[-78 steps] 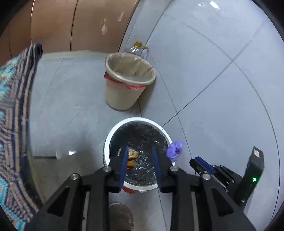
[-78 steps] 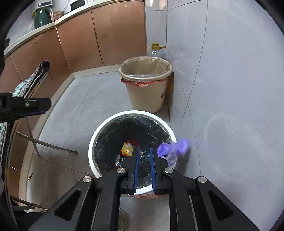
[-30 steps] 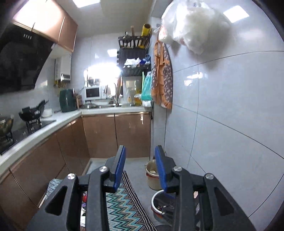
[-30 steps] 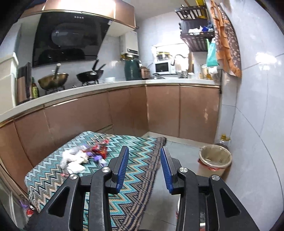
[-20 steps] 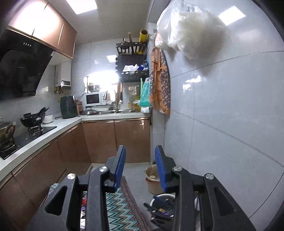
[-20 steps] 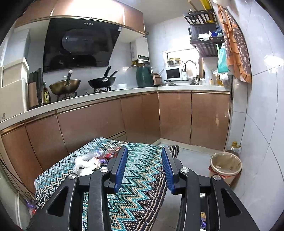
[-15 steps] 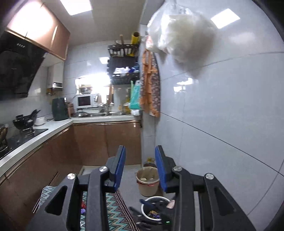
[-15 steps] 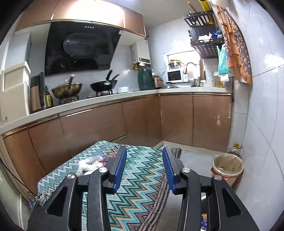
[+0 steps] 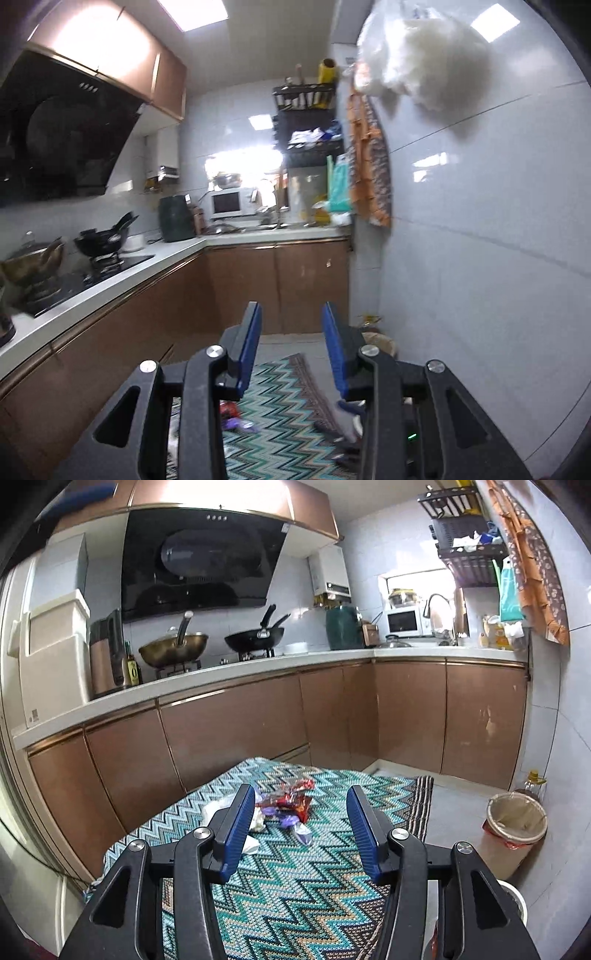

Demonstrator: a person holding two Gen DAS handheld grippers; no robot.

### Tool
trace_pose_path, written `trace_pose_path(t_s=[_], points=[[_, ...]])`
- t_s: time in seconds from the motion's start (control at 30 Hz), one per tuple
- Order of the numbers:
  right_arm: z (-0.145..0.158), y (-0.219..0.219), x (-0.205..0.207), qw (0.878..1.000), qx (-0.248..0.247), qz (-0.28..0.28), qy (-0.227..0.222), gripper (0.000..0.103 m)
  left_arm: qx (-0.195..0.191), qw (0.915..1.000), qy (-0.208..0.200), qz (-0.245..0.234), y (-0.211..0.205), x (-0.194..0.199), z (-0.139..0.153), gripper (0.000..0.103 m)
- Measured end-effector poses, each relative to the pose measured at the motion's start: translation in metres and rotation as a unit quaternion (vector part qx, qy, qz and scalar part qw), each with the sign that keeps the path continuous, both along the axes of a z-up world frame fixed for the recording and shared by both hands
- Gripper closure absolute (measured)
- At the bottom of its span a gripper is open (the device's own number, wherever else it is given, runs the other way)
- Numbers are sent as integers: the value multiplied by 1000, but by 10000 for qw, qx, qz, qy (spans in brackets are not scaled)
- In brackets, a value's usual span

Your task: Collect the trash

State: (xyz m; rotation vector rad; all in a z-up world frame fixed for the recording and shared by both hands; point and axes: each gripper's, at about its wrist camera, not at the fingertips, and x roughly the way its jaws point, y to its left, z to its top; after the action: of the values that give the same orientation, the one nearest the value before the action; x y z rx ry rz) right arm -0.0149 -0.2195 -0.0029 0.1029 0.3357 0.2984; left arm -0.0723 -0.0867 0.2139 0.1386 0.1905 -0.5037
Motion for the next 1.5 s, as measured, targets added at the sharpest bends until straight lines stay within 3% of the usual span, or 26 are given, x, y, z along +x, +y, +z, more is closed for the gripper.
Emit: trace_pose_path(t_s=[0.03, 0.27, 0.47, 0.57, 0.7, 0.8, 0.87, 0.93, 1.03, 1.1, 1.23, 1.3, 1.4, 1.5], points=[[0, 0, 0, 10000, 0, 0, 0, 52, 25, 10000, -10, 89, 9, 5, -8, 70], [-4, 11, 13, 9996, -68, 42, 273, 52, 158, 9950, 495, 855, 90, 48, -84, 70], [-16, 25, 29, 9989, -134, 75, 451, 52, 36, 9805, 913, 1739, 173, 62, -154, 70], [-23, 36, 36, 9982, -165, 130, 553, 52, -15, 9688, 1175, 2181, 209, 69, -200, 70], [-30, 50, 44, 9972, -260, 238, 667, 52, -43, 9424, 1763, 2842, 258, 73, -279, 70], [-34, 55, 43, 9969, -293, 279, 674, 52, 31, 9109, 2368, 3379, 291, 68, -341, 70], [-35, 56, 43, 9971, -267, 287, 655, 52, 194, 8953, 2515, 3672, 303, 59, -369, 70], [-36, 56, 44, 9973, -218, 275, 638, 52, 60, 8868, 2766, 3701, 313, 53, -385, 70], [-37, 55, 46, 9974, -145, 281, 641, 52, -77, 8904, 2692, 3669, 312, 41, -381, 70], [-38, 55, 47, 9975, -112, 301, 634, 52, -712, 8897, 2916, 3439, 313, 34, -383, 70], [-40, 56, 47, 9975, -55, 367, 606, 52, -1513, 8815, 3275, 3047, 291, 19, -394, 70], [-40, 55, 46, 9975, -72, 380, 595, 52, -1572, 8856, 3265, 2907, 272, 6, -392, 70], [-39, 50, 45, 9977, -59, 371, 561, 52, -1180, 8997, 2848, 3091, 252, 3, -371, 70], [-40, 45, 46, 9978, -9, 374, 550, 52, -1394, 8979, 2437, 3390, 266, 12, -350, 70]])
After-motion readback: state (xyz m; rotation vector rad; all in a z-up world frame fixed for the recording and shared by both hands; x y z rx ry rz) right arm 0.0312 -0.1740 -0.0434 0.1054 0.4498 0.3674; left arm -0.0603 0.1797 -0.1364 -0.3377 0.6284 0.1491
